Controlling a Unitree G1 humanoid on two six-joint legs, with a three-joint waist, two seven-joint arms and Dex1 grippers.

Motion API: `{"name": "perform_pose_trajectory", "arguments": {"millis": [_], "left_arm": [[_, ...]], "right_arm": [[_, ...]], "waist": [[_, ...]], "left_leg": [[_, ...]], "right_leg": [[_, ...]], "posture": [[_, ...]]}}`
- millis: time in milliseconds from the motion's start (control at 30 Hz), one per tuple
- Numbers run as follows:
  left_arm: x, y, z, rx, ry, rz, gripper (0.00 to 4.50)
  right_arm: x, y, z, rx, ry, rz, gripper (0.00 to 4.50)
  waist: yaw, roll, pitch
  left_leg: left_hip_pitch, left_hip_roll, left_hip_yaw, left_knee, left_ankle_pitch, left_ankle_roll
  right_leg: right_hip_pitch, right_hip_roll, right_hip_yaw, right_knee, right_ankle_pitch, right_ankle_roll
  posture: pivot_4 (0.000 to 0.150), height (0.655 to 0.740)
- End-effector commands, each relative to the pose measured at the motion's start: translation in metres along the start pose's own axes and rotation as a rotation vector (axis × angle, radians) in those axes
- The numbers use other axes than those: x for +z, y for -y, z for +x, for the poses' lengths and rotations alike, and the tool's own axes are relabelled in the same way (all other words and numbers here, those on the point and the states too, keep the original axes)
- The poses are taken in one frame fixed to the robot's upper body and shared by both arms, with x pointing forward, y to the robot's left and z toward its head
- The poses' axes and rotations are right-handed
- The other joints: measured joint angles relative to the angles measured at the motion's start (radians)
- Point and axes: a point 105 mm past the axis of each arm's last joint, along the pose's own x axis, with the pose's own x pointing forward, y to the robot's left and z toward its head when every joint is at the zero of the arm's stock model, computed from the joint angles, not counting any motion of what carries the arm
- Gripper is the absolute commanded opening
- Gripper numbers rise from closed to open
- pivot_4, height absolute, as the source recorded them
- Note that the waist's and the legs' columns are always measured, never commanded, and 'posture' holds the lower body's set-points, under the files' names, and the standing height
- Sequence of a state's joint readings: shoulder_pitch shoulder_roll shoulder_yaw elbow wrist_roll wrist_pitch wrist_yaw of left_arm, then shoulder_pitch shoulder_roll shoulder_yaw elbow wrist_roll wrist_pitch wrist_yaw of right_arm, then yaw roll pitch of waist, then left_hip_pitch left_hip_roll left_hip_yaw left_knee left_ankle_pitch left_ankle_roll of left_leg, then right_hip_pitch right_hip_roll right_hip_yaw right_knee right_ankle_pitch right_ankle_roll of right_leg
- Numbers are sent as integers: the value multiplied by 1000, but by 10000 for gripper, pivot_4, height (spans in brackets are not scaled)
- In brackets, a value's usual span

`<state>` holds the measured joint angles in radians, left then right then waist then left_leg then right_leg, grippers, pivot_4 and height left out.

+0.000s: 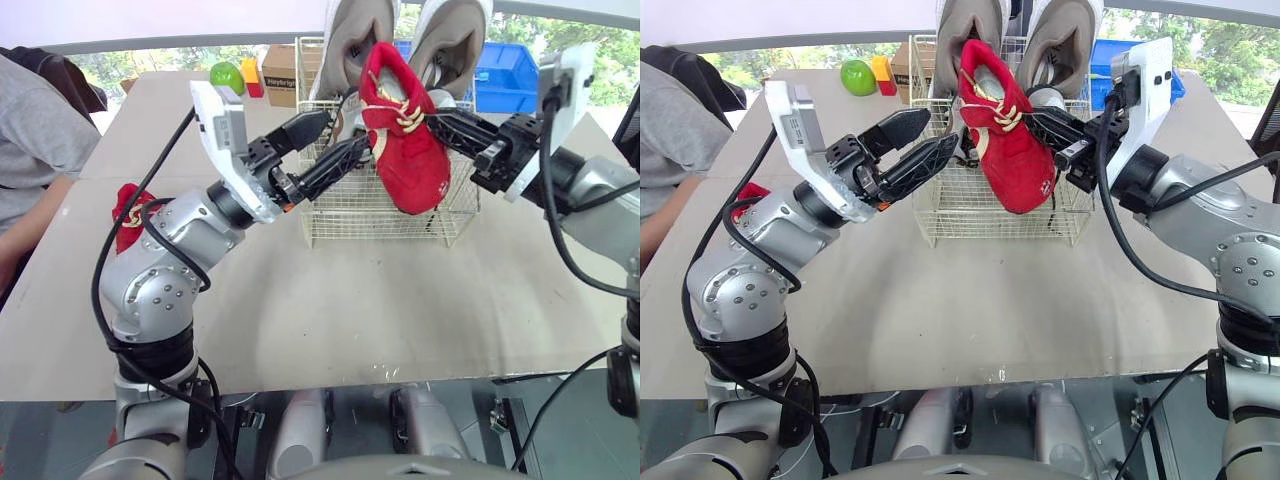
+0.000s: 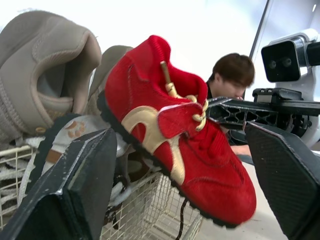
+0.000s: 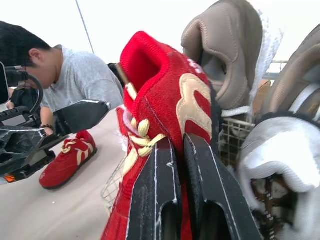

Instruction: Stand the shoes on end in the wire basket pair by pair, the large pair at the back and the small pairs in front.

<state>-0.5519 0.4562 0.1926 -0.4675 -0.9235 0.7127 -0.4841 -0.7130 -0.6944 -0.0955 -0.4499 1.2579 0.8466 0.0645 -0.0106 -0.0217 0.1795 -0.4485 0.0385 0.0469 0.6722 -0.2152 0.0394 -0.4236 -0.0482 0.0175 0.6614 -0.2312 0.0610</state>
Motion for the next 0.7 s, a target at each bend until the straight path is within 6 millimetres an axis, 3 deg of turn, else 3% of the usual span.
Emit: {"name": "perform_pose_trajectory", "arguments": {"millis": [33, 233, 400, 467, 567, 700], "left_arm": [[-9, 4, 0, -15, -53, -4, 44863], [-41, 15, 4, -11, -172, -177, 44863], [-42, 10, 22, 66, -117, -255, 44863], [-37, 6, 29, 91, -65, -322, 37113], [-27, 8, 35, 67, -18, -390, 21886], [-27, 11, 35, 37, -54, -376, 2575]], "right_arm": [[11, -1, -2, 11, 50, -53, 0], [8, -2, -1, 15, 46, -60, 0], [7, -6, -2, 28, 41, -61, 0], [7, -8, -2, 34, 38, -61, 0], [6, -9, -3, 38, 31, -62, 0], [5, -9, -2, 42, 20, -59, 0]], "waist": [[0, 0, 0], [1, 0, 0], [2, 0, 0], [2, 0, 0], [0, 0, 0], [-2, 0, 0]], "left_leg": [[0, 0, 0, 0, 0, 0], [0, 0, -1, -1, 0, 0], [0, 0, -2, 0, 0, 0], [0, 0, -2, 0, 0, 0], [0, 0, -2, 0, 0, 0], [0, 0, -2, -1, 0, 0]], "right_leg": [[0, 0, 0, 0, 0, 0], [0, 0, 0, 0, 0, 0], [0, 0, 1, 0, 0, 0], [0, 0, 0, 0, 0, 0], [0, 0, 1, 0, 0, 0], [0, 0, 0, 0, 0, 0]], "posture": [[1500, 7400], [1500, 7400], [1500, 7400], [1500, 7400], [1500, 7400], [1500, 7400]]}}
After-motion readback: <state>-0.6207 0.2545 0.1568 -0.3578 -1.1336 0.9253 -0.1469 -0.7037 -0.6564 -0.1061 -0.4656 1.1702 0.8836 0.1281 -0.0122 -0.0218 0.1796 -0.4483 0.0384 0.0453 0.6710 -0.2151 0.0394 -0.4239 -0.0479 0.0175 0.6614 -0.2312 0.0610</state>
